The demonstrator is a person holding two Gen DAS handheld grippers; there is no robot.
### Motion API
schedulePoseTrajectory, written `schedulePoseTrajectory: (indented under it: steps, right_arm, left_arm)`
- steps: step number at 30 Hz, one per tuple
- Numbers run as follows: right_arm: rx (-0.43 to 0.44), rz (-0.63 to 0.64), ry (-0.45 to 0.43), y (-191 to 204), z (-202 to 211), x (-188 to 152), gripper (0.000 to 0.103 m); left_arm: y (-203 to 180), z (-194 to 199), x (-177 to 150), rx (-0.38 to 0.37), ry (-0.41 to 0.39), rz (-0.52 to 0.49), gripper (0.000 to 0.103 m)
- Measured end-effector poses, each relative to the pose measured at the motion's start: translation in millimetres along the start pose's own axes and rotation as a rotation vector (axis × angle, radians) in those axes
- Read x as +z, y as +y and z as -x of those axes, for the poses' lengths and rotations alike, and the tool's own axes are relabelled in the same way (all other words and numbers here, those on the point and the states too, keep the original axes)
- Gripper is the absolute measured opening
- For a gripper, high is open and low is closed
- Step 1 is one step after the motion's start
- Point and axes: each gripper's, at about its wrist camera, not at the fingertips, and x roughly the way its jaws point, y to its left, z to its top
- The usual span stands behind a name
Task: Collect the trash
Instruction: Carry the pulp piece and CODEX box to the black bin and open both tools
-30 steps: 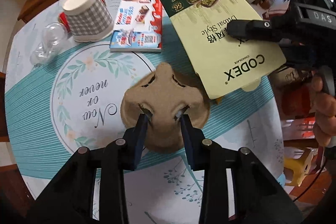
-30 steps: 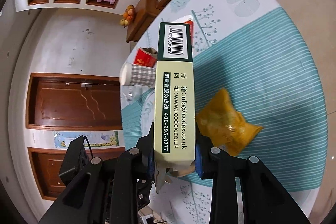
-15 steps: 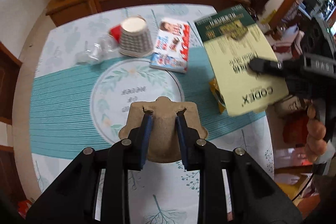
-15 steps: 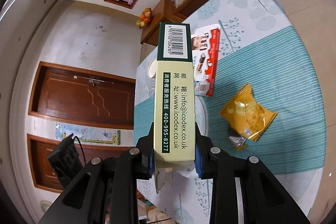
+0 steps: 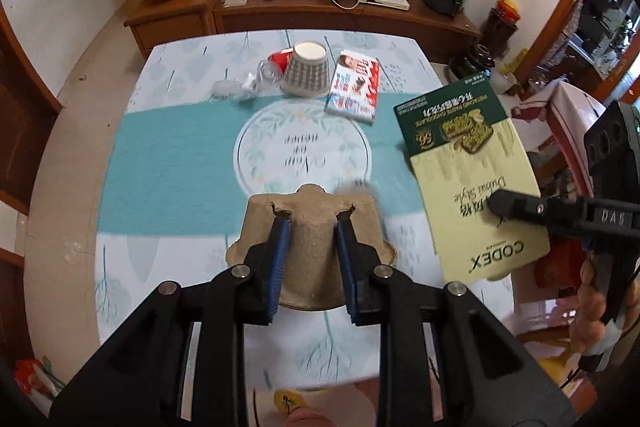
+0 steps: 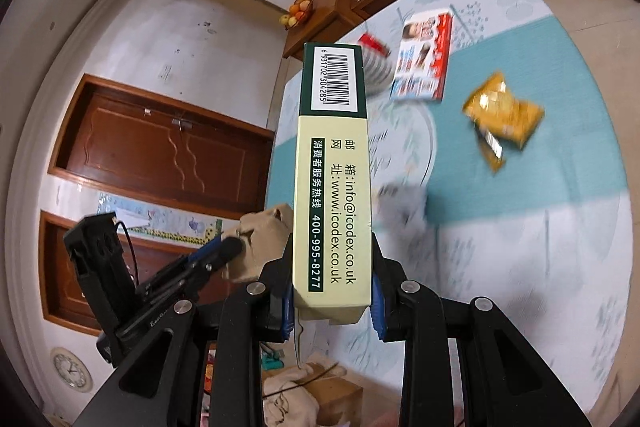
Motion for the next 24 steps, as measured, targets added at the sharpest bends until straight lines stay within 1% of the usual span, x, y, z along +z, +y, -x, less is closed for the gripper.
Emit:
schedulePoseTrajectory:
  steps: [1,7,8,10,13,15,17,18,19,24]
  right_arm:
    - [-0.005,0.003,-0.001,4.7,-0.2,-12.0,0.028]
    - [-0.034,-0.019,-0.028,37.9,-1.7,-121.1,0.028]
    - [-0.038,-0.028,-0.033,43.3,-3.3,-142.2,0.028]
    - [-0.047,-0.038,-0.037,50.8,-7.1,-173.4,0.028]
    - [-0.064,-0.045,-0.034,63.0,-13.0,-224.0,0.028]
    - [-0.081,-0.052,-0.020,69.4,-18.8,-257.5,0.028]
    - [-0.101,-0.056,0.000,72.5,-22.5,-281.6,0.028]
    - [-0.120,-0.058,0.020,73.4,-26.4,-299.4,0.028]
    - [-0.129,-0.062,0.033,72.3,-29.1,-308.6,0.028]
    - [-0.202,-0.099,0.120,48.4,-48.1,-364.3,0.028]
  left_arm:
    - [3.0,8.1,-10.8,-0.005,0.000,-0.007,0.021]
    - [22.6,50.3,-78.7,-0.036,0.002,-0.063,0.022]
    - [26.9,56.7,-91.0,-0.046,0.008,-0.070,0.022]
    - [35.5,67.6,-116.8,-0.064,0.027,-0.086,0.021]
    - [44.1,79.9,-153.5,-0.064,0.050,-0.117,0.022]
    - [48.0,83.2,-174.2,-0.069,0.070,-0.122,0.022]
    - [50.5,82.7,-198.5,-0.076,0.100,-0.125,0.022]
    - [51.2,80.2,-209.3,-0.078,0.117,-0.124,0.022]
    - [51.9,77.2,-223.8,-0.084,0.141,-0.120,0.021]
    - [49.1,49.0,-277.4,-0.097,0.235,-0.105,0.022]
